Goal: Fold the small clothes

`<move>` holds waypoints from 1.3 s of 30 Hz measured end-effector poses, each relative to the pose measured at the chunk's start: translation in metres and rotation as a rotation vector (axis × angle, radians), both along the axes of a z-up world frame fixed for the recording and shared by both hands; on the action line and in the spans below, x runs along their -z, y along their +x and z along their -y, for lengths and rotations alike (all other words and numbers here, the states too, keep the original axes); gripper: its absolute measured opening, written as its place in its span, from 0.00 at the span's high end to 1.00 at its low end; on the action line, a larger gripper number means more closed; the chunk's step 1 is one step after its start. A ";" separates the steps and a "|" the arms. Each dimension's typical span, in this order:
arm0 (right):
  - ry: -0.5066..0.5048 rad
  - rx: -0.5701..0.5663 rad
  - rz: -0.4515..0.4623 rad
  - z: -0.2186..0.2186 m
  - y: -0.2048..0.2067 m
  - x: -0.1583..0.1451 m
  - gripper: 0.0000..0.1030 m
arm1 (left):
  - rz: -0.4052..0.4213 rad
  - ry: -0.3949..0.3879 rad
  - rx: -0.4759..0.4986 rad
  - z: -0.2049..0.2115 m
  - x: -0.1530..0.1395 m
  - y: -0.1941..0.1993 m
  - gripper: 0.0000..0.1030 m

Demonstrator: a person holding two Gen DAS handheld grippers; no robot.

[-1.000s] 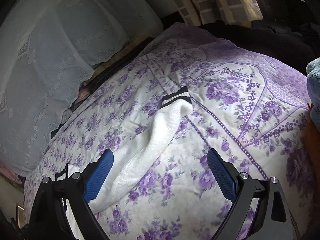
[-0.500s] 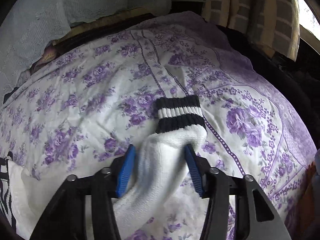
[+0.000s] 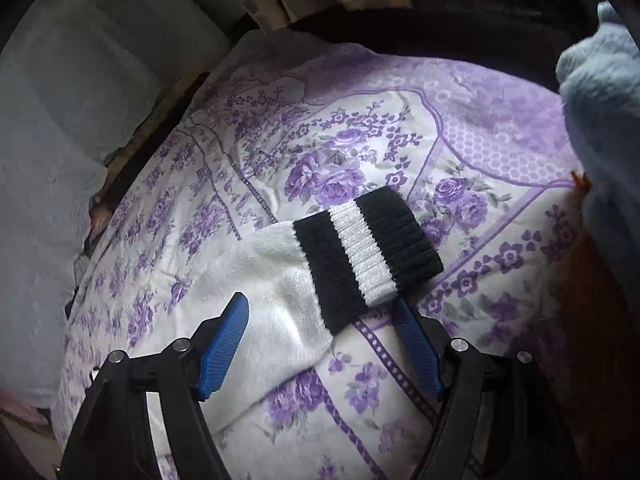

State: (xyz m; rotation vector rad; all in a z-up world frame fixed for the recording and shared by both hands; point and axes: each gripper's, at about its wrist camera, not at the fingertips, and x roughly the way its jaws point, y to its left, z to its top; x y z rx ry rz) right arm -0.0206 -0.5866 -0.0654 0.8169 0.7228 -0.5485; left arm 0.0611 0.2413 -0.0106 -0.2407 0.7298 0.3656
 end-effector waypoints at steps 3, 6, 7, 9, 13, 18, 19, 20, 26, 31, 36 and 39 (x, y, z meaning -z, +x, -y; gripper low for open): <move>-0.041 0.031 0.034 0.001 0.014 0.000 0.63 | -0.081 -0.036 0.007 -0.006 0.018 0.016 0.04; -0.150 -0.013 0.081 -0.006 0.030 -0.021 0.90 | -0.216 -0.093 -0.025 -0.022 0.047 0.038 0.04; -0.252 -0.017 0.100 -0.012 0.030 -0.037 0.91 | -0.219 -0.142 -0.036 -0.030 0.051 0.039 0.04; -0.367 -0.002 0.062 -0.010 0.033 -0.049 0.90 | -0.198 -0.150 -0.075 -0.040 0.048 0.034 0.04; -0.281 -0.018 -0.136 0.018 0.038 0.007 0.80 | -0.198 -0.111 -0.114 -0.040 0.045 0.026 0.04; -0.573 0.087 -0.008 -0.035 0.011 -0.062 0.65 | -0.047 -0.048 0.037 -0.001 -0.008 0.013 0.05; -0.566 0.014 0.047 -0.050 0.015 -0.071 0.65 | -0.027 -0.031 0.086 0.013 -0.017 0.015 0.05; -0.528 -0.093 0.091 -0.071 0.026 -0.077 0.65 | -0.023 -0.020 0.141 0.029 -0.024 0.021 0.05; -0.184 -0.629 0.090 -0.206 0.128 -0.037 0.64 | -0.129 -0.011 0.351 0.112 -0.008 0.081 0.05; -0.277 -0.686 -0.054 -0.253 0.172 0.010 0.64 | -0.241 0.116 0.244 0.105 0.060 0.112 0.04; -0.371 -0.682 0.034 -0.257 0.135 -0.023 0.60 | -0.135 0.203 0.313 0.124 0.036 0.078 0.05; -0.345 -0.702 0.032 -0.257 0.108 -0.020 0.33 | -0.073 0.098 0.423 0.124 0.021 0.056 0.04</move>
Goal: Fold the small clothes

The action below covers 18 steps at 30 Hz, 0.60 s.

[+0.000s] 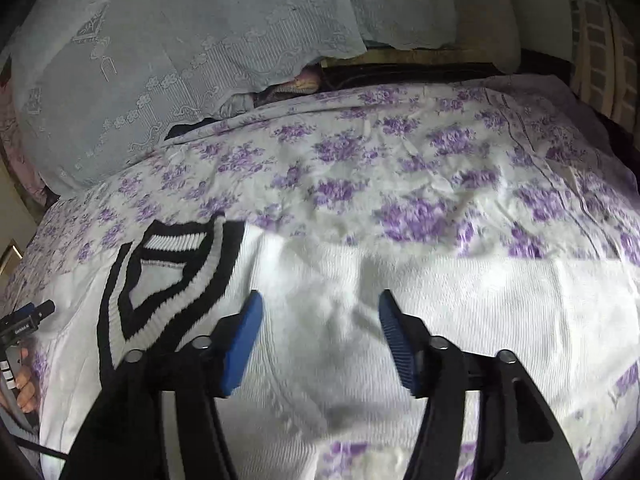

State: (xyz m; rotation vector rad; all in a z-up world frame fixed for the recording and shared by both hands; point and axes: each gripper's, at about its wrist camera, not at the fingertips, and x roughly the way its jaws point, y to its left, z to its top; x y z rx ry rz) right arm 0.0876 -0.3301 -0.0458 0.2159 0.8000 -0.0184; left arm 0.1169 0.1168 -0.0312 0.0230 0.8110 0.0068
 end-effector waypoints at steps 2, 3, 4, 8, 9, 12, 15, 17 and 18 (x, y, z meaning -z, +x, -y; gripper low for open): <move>0.039 -0.005 -0.078 0.001 0.004 0.030 0.31 | -0.092 0.027 0.007 0.007 0.020 0.015 0.04; 0.041 -0.009 -0.063 0.002 0.003 0.028 0.30 | -0.153 0.074 -0.003 0.014 0.037 0.026 0.04; 0.047 0.005 -0.063 0.003 0.002 0.023 0.32 | -0.105 0.128 -0.009 0.022 0.037 0.022 0.04; 0.127 0.092 0.059 0.029 -0.037 -0.002 0.32 | -0.034 0.152 -0.018 0.029 0.021 -0.007 0.04; 0.151 0.147 0.088 0.046 -0.052 -0.007 0.31 | -0.017 0.106 -0.008 0.026 0.015 -0.017 0.04; 0.229 0.376 0.139 0.108 -0.099 -0.008 0.31 | 0.016 -0.036 0.026 0.018 -0.001 -0.040 0.04; 0.274 0.567 0.151 0.165 -0.134 -0.001 0.31 | 0.036 -0.082 0.056 0.027 -0.013 -0.050 0.04; 0.300 0.633 0.147 0.189 -0.145 0.004 0.31 | 0.030 -0.083 0.099 0.045 -0.022 -0.048 0.04; 0.305 0.648 0.140 0.198 -0.144 0.006 0.31 | 0.026 -0.089 0.129 0.055 -0.027 -0.046 0.04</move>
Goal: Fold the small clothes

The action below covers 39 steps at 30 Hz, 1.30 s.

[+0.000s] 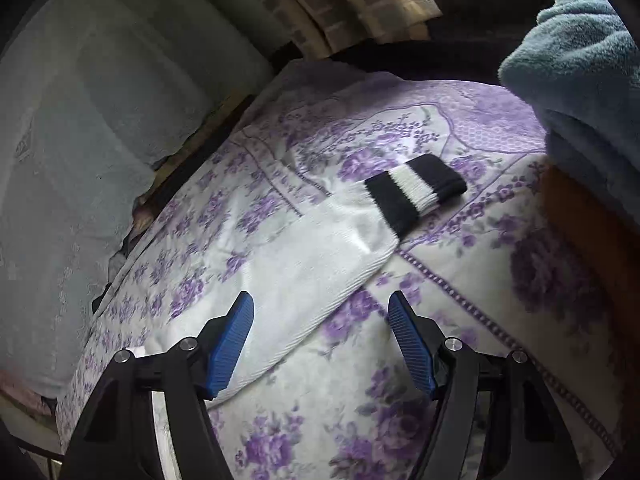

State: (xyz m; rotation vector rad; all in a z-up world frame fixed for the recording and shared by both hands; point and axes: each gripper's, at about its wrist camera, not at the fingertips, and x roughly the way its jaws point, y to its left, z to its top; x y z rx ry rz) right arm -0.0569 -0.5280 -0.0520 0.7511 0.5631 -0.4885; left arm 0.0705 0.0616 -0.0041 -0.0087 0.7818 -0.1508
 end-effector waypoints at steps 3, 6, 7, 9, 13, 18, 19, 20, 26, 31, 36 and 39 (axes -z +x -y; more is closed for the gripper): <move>0.082 0.048 -0.011 0.024 0.009 0.014 0.34 | -0.030 -0.007 0.062 0.037 -0.009 0.008 0.04; 0.106 0.110 -0.017 0.042 0.021 0.023 0.46 | -0.063 0.038 0.143 0.080 -0.004 0.019 0.04; 0.121 0.134 -0.012 0.049 0.023 0.026 0.54 | -0.060 0.081 0.143 0.093 0.001 0.022 0.04; 0.139 0.184 -0.008 0.059 0.027 0.033 0.74 | -0.084 0.158 0.129 0.110 0.020 0.032 0.04; 0.078 0.178 0.050 0.056 0.028 0.033 0.89 | -0.184 0.082 0.100 0.099 0.056 0.048 0.04; -0.116 0.101 0.145 0.021 0.020 -0.008 0.89 | -0.132 0.007 0.027 0.054 0.029 0.042 0.04; -0.131 0.077 0.157 0.014 0.020 -0.015 0.89 | -0.109 0.017 0.014 0.043 0.023 0.039 0.04; -0.146 0.052 0.162 0.005 0.021 -0.022 0.89 | -0.092 0.034 -0.009 0.032 0.019 0.039 0.04; -0.159 -0.065 0.167 -0.039 0.044 -0.054 0.89 | -0.088 0.135 -0.209 -0.053 0.029 0.045 0.04; -0.210 -0.135 0.165 -0.081 0.063 -0.079 0.90 | -0.173 -0.055 -0.346 -0.123 0.036 0.050 0.04; -0.232 -0.202 0.177 -0.120 0.078 -0.094 0.90 | -0.138 -0.078 -0.356 -0.130 0.027 0.043 0.04; -0.246 -0.255 0.179 -0.147 0.088 -0.101 0.90 | -0.115 -0.071 -0.338 -0.123 0.022 0.038 0.04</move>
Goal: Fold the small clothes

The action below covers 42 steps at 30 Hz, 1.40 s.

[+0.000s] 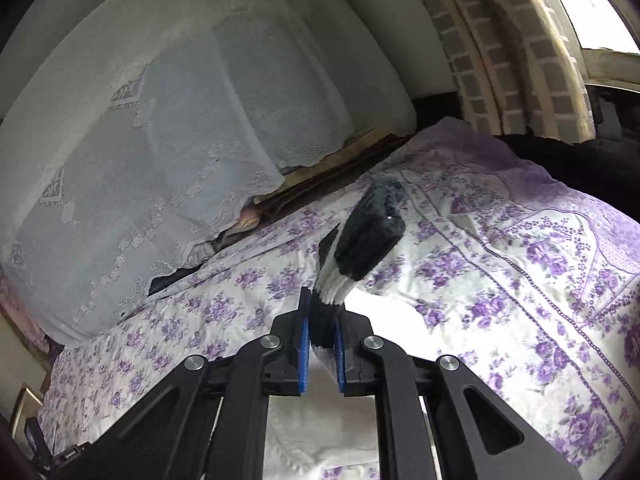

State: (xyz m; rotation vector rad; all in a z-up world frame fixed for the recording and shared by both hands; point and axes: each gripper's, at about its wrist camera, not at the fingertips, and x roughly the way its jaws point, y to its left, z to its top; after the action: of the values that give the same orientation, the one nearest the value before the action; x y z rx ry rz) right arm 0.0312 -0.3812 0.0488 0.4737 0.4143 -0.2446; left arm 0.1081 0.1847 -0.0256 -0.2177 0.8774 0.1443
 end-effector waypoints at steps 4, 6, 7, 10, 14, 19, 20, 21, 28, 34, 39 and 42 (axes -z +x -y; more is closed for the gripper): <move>-0.024 -0.065 0.001 -0.034 0.011 -0.009 0.90 | 0.019 0.006 0.018 0.005 -0.007 -0.003 0.04; -0.036 -0.095 0.001 -0.051 0.017 -0.013 0.90 | 0.020 -0.010 0.019 0.004 -0.008 -0.003 0.04; -0.041 -0.110 -0.001 -0.059 0.020 -0.014 0.90 | 0.019 -0.022 0.017 0.003 -0.008 -0.004 0.04; -0.048 -0.157 -0.004 -0.081 0.025 -0.017 0.90 | 0.016 -0.055 0.011 -0.002 -0.008 -0.003 0.04; -0.056 -0.211 -0.012 -0.106 0.033 -0.017 0.90 | 0.015 -0.088 0.001 -0.007 -0.007 -0.003 0.04; -0.060 -0.270 -0.024 -0.137 0.045 -0.014 0.90 | 0.018 -0.102 -0.002 -0.009 -0.007 -0.004 0.04; -0.059 -0.281 -0.027 -0.143 0.047 -0.013 0.90 | 0.018 -0.103 -0.001 -0.009 -0.007 -0.004 0.04; -0.057 -0.293 -0.031 -0.148 0.049 -0.012 0.90 | 0.018 -0.104 -0.001 -0.009 -0.008 -0.003 0.04; -0.064 -0.371 -0.065 -0.191 0.066 0.002 0.90 | 0.017 -0.116 -0.002 -0.010 -0.008 -0.003 0.04; -0.096 -0.419 -0.177 -0.222 0.087 0.040 0.90 | 0.001 -0.112 0.001 -0.008 -0.004 -0.001 0.04; -0.115 -0.462 -0.318 -0.242 0.103 0.090 0.90 | -0.012 -0.100 0.009 -0.006 -0.001 0.002 0.04; -0.120 -0.495 -0.371 -0.255 0.105 0.111 0.90 | -0.018 -0.096 0.014 -0.006 0.000 0.003 0.04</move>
State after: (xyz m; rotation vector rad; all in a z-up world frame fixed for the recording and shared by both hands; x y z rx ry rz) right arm 0.1361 -0.1259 -0.0622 0.1937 0.8574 0.1263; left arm 0.1107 0.1902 -0.0255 -0.3004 0.9040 0.0915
